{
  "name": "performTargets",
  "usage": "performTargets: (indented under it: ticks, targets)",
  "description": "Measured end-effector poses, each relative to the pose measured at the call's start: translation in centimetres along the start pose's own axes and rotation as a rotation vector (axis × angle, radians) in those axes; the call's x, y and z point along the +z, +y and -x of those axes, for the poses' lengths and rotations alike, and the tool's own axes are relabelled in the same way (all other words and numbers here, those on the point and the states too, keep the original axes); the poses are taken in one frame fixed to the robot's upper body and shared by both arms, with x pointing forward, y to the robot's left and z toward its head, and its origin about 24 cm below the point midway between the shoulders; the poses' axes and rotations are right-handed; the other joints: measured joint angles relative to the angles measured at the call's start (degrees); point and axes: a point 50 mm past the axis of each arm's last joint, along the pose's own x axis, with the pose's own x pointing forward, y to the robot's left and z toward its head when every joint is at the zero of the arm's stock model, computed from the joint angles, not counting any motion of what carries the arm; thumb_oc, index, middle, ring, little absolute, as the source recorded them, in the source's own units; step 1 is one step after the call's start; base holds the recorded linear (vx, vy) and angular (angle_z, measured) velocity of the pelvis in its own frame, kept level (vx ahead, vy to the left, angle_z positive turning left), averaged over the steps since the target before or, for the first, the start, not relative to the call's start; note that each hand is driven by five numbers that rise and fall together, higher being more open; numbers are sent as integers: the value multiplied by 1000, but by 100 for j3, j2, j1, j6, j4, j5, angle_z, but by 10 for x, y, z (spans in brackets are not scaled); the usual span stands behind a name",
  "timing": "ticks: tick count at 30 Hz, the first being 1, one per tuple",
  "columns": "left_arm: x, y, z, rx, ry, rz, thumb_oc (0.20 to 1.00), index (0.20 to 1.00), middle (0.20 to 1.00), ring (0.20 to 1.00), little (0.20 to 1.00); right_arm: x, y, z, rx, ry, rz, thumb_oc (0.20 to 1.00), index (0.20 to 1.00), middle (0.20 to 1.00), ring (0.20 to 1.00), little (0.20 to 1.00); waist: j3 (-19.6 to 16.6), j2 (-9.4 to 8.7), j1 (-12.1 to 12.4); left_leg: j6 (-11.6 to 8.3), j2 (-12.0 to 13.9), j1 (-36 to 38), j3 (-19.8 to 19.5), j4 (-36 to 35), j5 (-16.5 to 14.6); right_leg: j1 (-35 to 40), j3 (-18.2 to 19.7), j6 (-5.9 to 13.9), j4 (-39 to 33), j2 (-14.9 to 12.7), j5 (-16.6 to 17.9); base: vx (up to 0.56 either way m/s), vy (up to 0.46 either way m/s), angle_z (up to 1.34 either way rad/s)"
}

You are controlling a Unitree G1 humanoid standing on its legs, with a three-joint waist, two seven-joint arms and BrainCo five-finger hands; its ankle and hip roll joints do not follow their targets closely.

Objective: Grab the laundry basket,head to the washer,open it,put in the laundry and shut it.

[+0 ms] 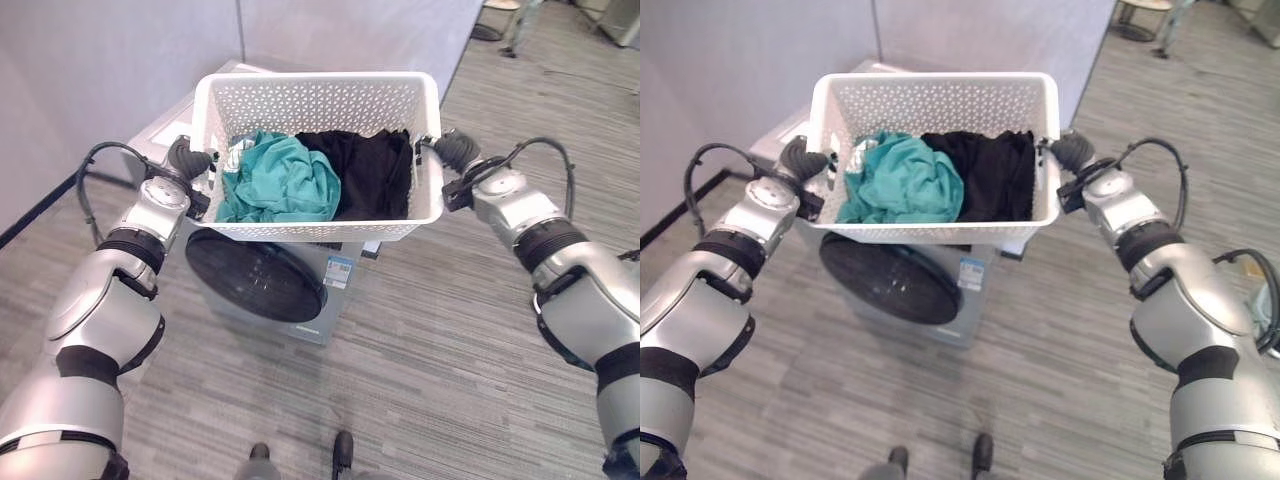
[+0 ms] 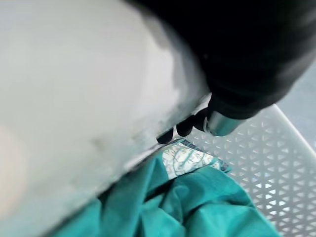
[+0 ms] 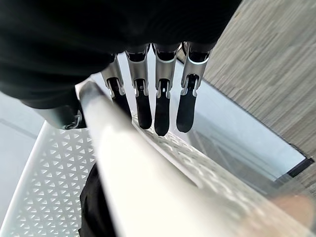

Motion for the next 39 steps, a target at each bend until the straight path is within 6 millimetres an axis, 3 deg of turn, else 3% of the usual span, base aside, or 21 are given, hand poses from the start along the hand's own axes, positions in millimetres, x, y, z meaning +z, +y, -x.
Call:
performTargets:
  ticks: [1,2,3,4,5,6,7,8,9,10,11,13,15,17,19,22,27,32,35,39]
  targets:
    - [-1,2,0,6,3,-1,200,200,200,200,200,1,0,0,3,-8,0,200,200,200,200,200,35,53,-10,32,-55,9,18,-165,-21,23,-5,24,-89,8,2,264,76,-3]
    - [15,-1,0,-17,-63,4,200,200,200,200,200,7,-23,6,-36,-30,20,200,200,200,200,200,-64,690,227,124,544,157,100,-1630,-123,-448,-516,31,1322,575,-596,369,146,-16]
    - [28,2,3,-42,-146,-26,200,200,200,200,200,2,-30,9,-56,-34,5,200,200,200,200,200,64,329,462,-119,506,182,400,-1430,-181,-646,-717,135,3248,314,-1776,301,182,4]
    - [17,11,3,-40,-103,-83,200,200,200,200,200,11,-25,6,-29,-58,5,200,200,200,200,200,84,29,382,-114,287,-289,311,-376,-349,77,-201,-286,2354,316,-2528,395,313,-5]
    - [7,18,4,-32,-62,-112,200,200,200,200,200,16,-14,3,-4,-76,-1,200,200,200,200,200,104,146,460,-156,191,-611,71,49,-646,251,99,-137,2043,489,-2294,322,307,-17]
    - [3,27,5,-16,-50,-129,200,200,200,200,200,21,-9,3,12,-93,-25,200,200,200,200,200,79,76,545,58,-75,-617,10,-288,-665,296,268,12,1752,412,-2135,358,382,-76]
    - [0,36,7,-7,-46,-134,200,200,200,200,200,21,3,4,43,-121,-74,200,200,200,200,200,83,114,648,659,-476,-436,136,-1211,-403,698,499,20,1113,243,-1731,182,225,-81]
    - [2,38,7,-5,-53,-129,200,200,200,200,200,18,5,4,37,-114,-78,200,200,200,200,200,47,178,663,804,-581,-301,257,-1590,-242,835,534,58,932,195,-1680,143,213,-72]
    - [4,41,7,-1,-60,-116,200,200,200,200,200,17,5,4,35,-110,-76,200,200,200,200,200,-32,321,649,814,-593,-188,316,-1877,-57,975,587,69,789,220,-1661,64,118,-54]
    - [4,40,7,-6,-59,-113,200,200,200,200,200,15,4,4,30,-108,-67,200,200,200,200,200,-182,575,607,805,-458,-77,371,-2046,606,1099,647,130,741,335,-1716,86,152,-49]
    - [8,39,6,-5,-68,-99,200,200,200,200,200,14,4,5,28,-107,-59,200,200,200,200,200,-228,539,549,986,-514,-59,452,-1997,681,1141,704,208,735,244,-1787,92,134,-56]
    - [21,49,5,21,-95,-94,200,200,200,200,200,13,4,5,27,-111,-69,200,200,200,200,200,-346,368,550,1039,-641,26,706,-2168,633,1054,715,319,753,-92,-1842,62,76,-49]
    - [32,55,3,29,-105,-107,200,200,200,200,200,15,2,5,16,-121,-85,200,200,200,200,200,-394,379,411,1051,-776,47,708,-2232,624,1063,602,539,603,-450,-1728,35,36,-10]
    - [40,56,3,29,-109,-125,200,200,200,200,200,15,-1,6,6,-121,-84,200,200,200,200,200,-409,360,379,1083,-803,60,736,-2242,599,1072,607,796,470,-640,-1572,12,10,-2]
    - [40,56,3,28,-108,-127,200,200,200,200,200,14,-1,6,6,-119,-85,200,200,200,200,200,-431,325,379,1091,-804,80,748,-2270,592,1071,609,929,349,-716,-1470,13,9,-2]
    - [37,55,2,33,-98,-121,200,200,200,200,200,13,2,5,10,-112,-93,200,200,200,200,200,-460,137,407,1125,-896,69,766,-2283,568,1029,609,965,88,-797,-1415,8,10,11]
    - [33,55,3,35,-89,-125,200,200,200,200,200,13,4,5,14,-124,-95,200,200,200,200,200,-482,142,434,1069,-801,-74,702,-2203,569,951,591,870,-12,-668,-1329,10,16,4]
    - [31,56,3,30,-75,-150,200,200,200,200,200,10,7,3,23,-113,-98,200,200,200,200,200,-555,182,423,1105,-840,-81,719,-2190,545,936,593,895,58,-716,-1273,52,97,-2]
    - [30,53,2,22,-74,-157,200,200,200,200,200,7,7,4,22,-107,-99,200,200,200,200,200,-598,257,393,1141,-841,-78,688,-2211,520,765,595,885,432,-694,-1293,71,106,0]
    - [31,41,1,-10,-78,-170,200,200,200,200,200,-12,5,9,18,-69,-117,200,200,200,200,200,-604,393,250,1170,-822,219,640,-2410,500,479,630,919,1485,-636,-1358,74,145,9]
